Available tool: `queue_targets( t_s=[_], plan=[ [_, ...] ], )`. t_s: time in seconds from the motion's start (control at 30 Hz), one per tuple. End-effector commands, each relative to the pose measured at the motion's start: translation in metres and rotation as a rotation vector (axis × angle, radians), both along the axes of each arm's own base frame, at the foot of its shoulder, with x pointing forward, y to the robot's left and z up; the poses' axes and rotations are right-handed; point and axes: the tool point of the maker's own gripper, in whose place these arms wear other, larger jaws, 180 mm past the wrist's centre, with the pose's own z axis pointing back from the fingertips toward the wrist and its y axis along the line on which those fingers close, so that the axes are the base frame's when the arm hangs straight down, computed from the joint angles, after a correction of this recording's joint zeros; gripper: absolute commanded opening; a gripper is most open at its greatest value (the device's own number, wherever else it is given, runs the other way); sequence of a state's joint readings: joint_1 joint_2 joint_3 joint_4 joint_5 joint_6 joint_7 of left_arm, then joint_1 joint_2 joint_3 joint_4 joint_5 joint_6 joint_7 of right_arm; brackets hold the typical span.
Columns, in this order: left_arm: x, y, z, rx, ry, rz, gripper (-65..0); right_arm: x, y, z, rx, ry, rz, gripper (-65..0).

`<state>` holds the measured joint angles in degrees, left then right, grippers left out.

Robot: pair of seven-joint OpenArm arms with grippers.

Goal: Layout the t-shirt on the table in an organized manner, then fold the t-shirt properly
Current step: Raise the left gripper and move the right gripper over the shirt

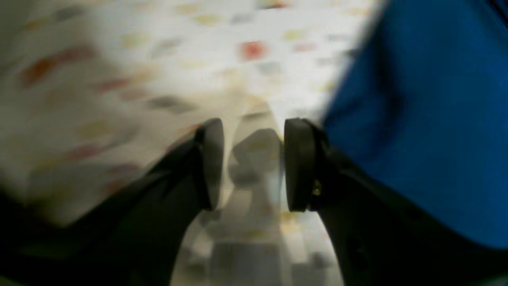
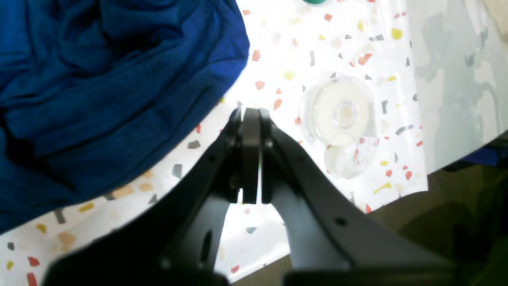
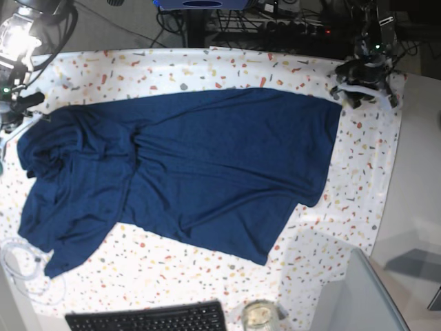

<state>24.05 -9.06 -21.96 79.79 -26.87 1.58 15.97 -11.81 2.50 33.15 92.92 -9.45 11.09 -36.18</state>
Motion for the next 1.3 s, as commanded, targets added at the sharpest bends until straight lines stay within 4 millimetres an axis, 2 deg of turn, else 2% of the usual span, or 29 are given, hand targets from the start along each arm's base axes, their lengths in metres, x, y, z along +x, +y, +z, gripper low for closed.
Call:
queue_targets(
  t_s=[0.0, 0.1, 0.23, 0.37, 0.43, 0.47, 0.5, 0.53, 0.57, 0.7, 0.87, 1.07, 1.27],
  plan=[
    [0.006, 0.012, 0.013, 0.036, -0.041, 0.006, -41.5, 0.005, -0.007, 0.01, -0.028, -0.032, -0.002, -65.0],
    [0.003, 0.024, 0.018, 0.051, -0.05, 0.037, -41.5, 0.005, -0.007, 0.01, -0.028, -0.032, -0.002, -65.0],
    [0.006, 0.02, 0.026, 0.051, -0.071, 0.026, -41.5, 0.005, -0.007, 0.01, -0.028, -0.032, -0.002, -65.0],
    [0.025, -0.019, 0.041, 0.01, -0.143, -0.027, -41.5, 0.005, -0.007, 0.01, -0.028, -0.032, -0.002, -65.0],
    [0.034, -0.041, 0.042, -0.016, -0.154, -0.078, -42.3, 0.005, -0.007, 0.01, -0.028, -0.032, -0.002, -65.0],
    [0.038, -0.052, 0.04, -0.032, -0.155, -0.1, -46.1, 0.005, -0.007, 0.01, -0.028, -0.031, -0.002, -65.0],
    [0.044, -0.061, 0.041, -0.043, -0.164, -0.119, -53.0, 0.005, -0.007, 0.01, -0.028, -0.031, -0.002, -65.0],
    [0.05, -0.07, 0.041, -0.055, -0.171, -0.139, -63.0, 0.005, -0.007, 0.01, -0.028, -0.031, -0.002, -65.0],
    [0.054, -0.078, 0.039, -0.066, -0.172, -0.157, -65.0, 0.005, -0.007, 0.01, -0.028, -0.031, -0.002, -65.0],
    [0.059, -0.093, 0.026, -0.094, -0.149, -0.183, -65.0, 0.001, -0.007, 0.008, -0.028, -0.023, -0.001, -65.0],
    [0.051, -0.088, 0.005, -0.103, -0.094, -0.158, -65.0, -0.001, -0.007, 0.007, -0.028, -0.017, -0.001, -65.0],
    [0.045, -0.082, -0.005, -0.1, -0.064, -0.146, -65.0, -0.001, -0.007, 0.007, -0.028, -0.017, -0.001, -65.0],
    [0.039, -0.049, 0.001, -0.068, -0.077, -0.056, -65.0, -0.001, -0.007, 0.007, -0.028, -0.017, -0.001, -65.0]
  ],
)
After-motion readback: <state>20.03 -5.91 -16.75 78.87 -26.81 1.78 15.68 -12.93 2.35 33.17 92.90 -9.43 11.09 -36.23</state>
